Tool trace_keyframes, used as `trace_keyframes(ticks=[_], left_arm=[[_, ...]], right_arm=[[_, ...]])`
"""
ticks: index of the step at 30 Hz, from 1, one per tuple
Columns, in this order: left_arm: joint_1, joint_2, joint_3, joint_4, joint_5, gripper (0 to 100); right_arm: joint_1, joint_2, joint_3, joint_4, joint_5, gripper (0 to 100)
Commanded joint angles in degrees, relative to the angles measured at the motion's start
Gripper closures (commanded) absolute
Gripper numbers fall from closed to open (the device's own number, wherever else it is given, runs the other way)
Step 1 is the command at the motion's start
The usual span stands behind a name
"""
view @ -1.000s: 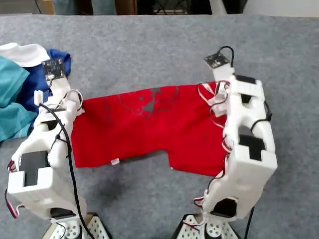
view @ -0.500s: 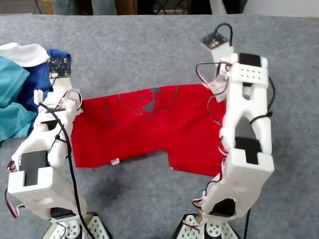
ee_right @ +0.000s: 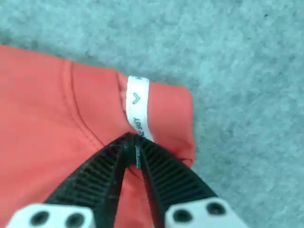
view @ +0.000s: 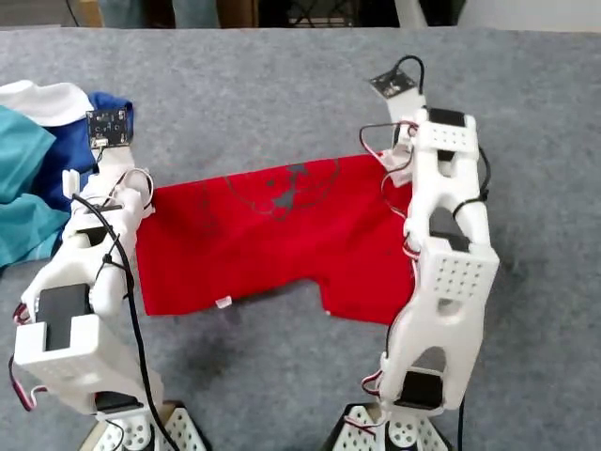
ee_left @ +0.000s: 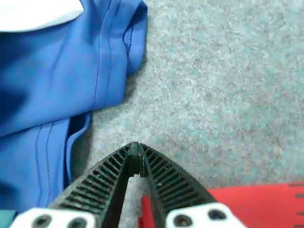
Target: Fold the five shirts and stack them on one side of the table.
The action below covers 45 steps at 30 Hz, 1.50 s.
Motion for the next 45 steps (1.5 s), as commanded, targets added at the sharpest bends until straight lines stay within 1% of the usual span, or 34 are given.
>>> trace_keyframes(ticks=[1,6,8,9,11,14,18,20,22,23,25,27,30,33,34,37,40,45], left_arm=[[-0.31,-0.44,-2.68,-0.97,0.00,97],[-0.57,-1.32,-3.03,-0.70,0.00,97],[-1.63,-4.04,-3.30,-0.53,0.18,97],[-2.07,-6.24,-2.95,0.09,0.18,97],[-2.42,-11.60,-1.80,3.60,0.18,97],[-2.07,-22.77,-0.48,13.63,0.18,97],[0.04,-38.15,0.04,32.09,0.18,97],[2.07,-44.13,0.48,40.88,0.18,97],[3.91,-46.95,3.21,44.84,0.09,97],[4.62,-47.21,5.32,45.19,0.00,97],[5.32,-46.07,10.07,43.43,-0.09,97],[5.49,-43.52,14.46,40.44,-0.09,97],[5.14,-38.33,19.12,33.58,-0.18,97],[5.05,-32.53,21.76,25.49,-0.18,97],[4.88,-31.12,21.85,24.26,-0.26,97],[3.82,-28.57,19.74,24.35,-0.26,97],[1.71,-28.48,18.59,24.35,-0.26,97],[-0.13,-28.48,18.42,24.00,-0.26,97]], right_arm=[[0.18,-0.40,-9.10,9.67,-0.18,98.5],[-2.64,-0.40,-20.18,24.53,0.18,98.5],[-3.69,-0.40,-25.63,30.15,2.37,98.5],[-4.22,-0.48,-27.74,31.65,3.16,98.5],[-3.96,-2.68,-28.79,31.38,2.55,98.5],[-5.01,-9.27,-23.08,31.38,3.43,98.5],[-7.03,-19.91,-8.22,30.86,4.48,98.5],[-6.95,-23.87,-0.92,28.57,5.27,98.5],[-5.80,-26.24,5.85,24.88,5.19,98.5],[-5.19,-26.68,9.27,22.77,5.19,98.5],[-4.04,-26.95,15.16,18.37,5.19,98.5],[-2.73,-26.86,21.14,13.54,5.10,98.5],[-0.44,-26.86,30.02,5.71,5.10,98.5],[2.55,-26.77,37.58,-0.70,5.10,98.5],[3.87,-26.77,39.69,-3.08,5.10,98.5],[6.86,-26.77,45.32,-10.20,5.10,98.5],[7.30,-27.30,46.73,-10.29,5.19,98.5],[5.10,-30.64,44.53,-1.76,5.63,98.5]])
